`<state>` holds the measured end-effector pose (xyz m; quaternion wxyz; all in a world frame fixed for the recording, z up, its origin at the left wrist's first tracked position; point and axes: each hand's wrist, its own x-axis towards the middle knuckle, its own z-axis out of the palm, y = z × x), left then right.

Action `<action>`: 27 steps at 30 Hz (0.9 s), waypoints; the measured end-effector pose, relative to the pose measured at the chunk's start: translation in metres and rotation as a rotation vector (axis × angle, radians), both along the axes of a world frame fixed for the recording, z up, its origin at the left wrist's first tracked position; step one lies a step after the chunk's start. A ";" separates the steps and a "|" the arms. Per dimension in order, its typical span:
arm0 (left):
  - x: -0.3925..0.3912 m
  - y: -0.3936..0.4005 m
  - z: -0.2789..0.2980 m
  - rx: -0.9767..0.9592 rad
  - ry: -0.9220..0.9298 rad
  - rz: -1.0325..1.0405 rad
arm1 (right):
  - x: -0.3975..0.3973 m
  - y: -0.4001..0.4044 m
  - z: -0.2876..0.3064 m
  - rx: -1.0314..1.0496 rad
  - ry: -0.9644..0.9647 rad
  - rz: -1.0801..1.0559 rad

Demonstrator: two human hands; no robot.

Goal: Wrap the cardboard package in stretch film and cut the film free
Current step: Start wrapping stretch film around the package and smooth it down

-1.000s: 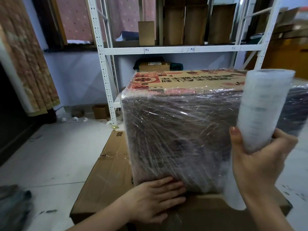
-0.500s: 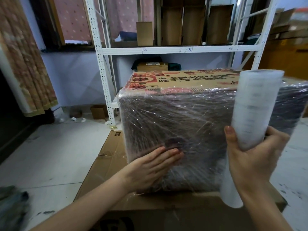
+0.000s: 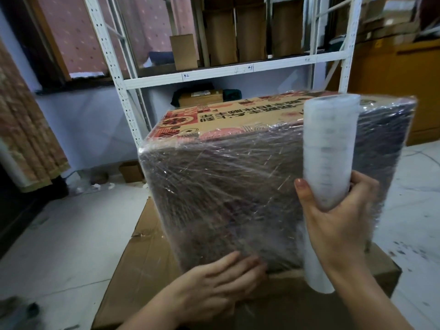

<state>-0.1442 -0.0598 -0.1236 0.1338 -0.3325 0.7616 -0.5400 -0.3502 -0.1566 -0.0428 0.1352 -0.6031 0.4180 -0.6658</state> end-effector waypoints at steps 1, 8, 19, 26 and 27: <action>-0.008 0.001 0.006 -0.050 0.072 -0.016 | 0.000 0.000 0.000 -0.006 -0.007 0.001; 0.006 -0.046 0.057 -0.285 0.270 -0.021 | 0.000 -0.003 0.000 -0.011 -0.027 -0.010; -0.023 -0.022 0.086 -0.335 0.305 0.016 | -0.006 0.001 0.011 0.190 -0.122 0.220; -0.026 -0.050 0.170 -0.510 0.760 0.142 | -0.012 0.004 0.012 0.211 -0.146 0.331; -0.026 -0.052 0.170 -0.503 0.801 0.153 | -0.014 0.004 0.014 0.220 -0.143 0.361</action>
